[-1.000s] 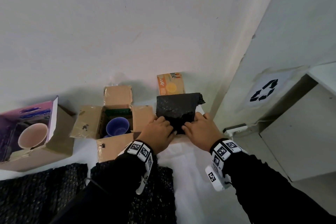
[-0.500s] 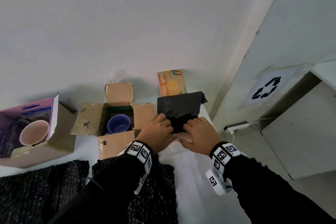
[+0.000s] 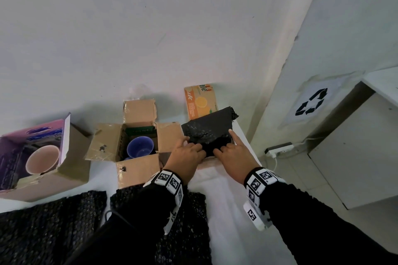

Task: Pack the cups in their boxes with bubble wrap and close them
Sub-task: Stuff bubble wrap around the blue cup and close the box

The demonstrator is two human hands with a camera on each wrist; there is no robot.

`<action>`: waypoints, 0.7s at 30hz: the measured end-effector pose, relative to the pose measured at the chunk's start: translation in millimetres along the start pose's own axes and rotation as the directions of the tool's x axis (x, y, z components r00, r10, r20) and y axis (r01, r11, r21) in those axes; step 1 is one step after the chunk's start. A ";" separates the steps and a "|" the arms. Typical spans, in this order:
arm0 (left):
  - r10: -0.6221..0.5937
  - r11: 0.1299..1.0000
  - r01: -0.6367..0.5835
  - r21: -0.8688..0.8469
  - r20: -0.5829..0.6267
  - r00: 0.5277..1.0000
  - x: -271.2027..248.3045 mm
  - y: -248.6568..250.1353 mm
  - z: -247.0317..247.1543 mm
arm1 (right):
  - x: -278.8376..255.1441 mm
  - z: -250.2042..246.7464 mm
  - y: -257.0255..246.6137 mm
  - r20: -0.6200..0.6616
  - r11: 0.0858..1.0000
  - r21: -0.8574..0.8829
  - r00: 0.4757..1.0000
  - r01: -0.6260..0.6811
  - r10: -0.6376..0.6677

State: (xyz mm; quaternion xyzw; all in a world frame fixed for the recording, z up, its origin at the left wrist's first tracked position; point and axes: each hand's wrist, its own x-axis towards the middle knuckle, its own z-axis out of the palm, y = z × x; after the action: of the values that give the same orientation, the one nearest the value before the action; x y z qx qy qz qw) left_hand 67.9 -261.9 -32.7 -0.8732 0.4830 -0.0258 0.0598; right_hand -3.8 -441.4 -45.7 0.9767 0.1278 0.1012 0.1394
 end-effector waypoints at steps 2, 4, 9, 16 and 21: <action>0.010 1.000 -0.010 0.016 -0.011 1.000 -5.2 6.5 -4.9 | -7.8 -0.5 -0.6 0.002 0.999 -0.017 0.999 0.034 -0.034; 0.031 0.998 -0.029 0.053 -0.033 0.999 -12.7 13.9 -7.2 | -17.5 -2.8 -1.9 0.001 0.998 -0.027 0.999 0.048 -0.048; 0.107 0.994 -0.101 0.050 -0.124 0.987 -31.6 33.1 7.5 | -38.7 -6.3 -8.2 0.047 0.998 0.038 0.997 0.057 -0.059; 0.027 0.993 -0.066 -0.093 -0.376 0.926 -37.2 21.4 1.1 | -41.0 -30.5 17.0 0.071 0.592 0.735 0.906 -0.330 0.418; -0.427 0.872 0.322 -0.369 -0.250 0.869 -32.7 10.8 -9.6 | -6.9 -22.1 33.4 0.356 0.232 0.772 0.705 -0.592 0.614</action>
State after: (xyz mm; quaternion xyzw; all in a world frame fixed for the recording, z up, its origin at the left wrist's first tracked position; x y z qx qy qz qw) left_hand 40.4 -240.6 -24.2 -0.9327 0.3029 -0.1024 -0.1667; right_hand -8.1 -468.8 -16.1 0.8823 -0.2240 0.0817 -0.4059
